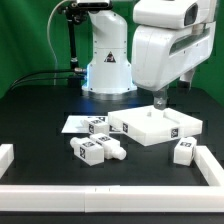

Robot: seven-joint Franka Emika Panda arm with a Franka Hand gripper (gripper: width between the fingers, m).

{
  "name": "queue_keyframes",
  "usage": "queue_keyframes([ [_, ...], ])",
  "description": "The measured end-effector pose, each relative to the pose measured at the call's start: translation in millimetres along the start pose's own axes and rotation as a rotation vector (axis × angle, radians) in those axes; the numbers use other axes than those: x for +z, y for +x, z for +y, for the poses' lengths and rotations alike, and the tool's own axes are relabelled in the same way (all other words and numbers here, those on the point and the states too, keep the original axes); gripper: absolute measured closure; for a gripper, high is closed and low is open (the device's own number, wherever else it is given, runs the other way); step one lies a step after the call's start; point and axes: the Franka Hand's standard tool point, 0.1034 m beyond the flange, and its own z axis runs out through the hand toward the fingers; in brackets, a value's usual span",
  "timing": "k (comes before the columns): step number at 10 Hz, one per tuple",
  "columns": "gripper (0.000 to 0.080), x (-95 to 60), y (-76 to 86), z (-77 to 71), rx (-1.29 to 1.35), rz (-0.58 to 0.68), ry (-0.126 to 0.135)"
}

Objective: Assemble one leg

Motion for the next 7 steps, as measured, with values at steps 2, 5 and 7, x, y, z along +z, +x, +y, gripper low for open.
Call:
queue_keyframes([
  [2,0.015,0.0,-0.1,0.0,0.0,0.0,0.0],
  [5,0.015,0.6,-0.3,-0.3,0.0,-0.001,0.001],
  [7,0.015,1.9,-4.7,1.2,0.032,0.01,-0.004],
])
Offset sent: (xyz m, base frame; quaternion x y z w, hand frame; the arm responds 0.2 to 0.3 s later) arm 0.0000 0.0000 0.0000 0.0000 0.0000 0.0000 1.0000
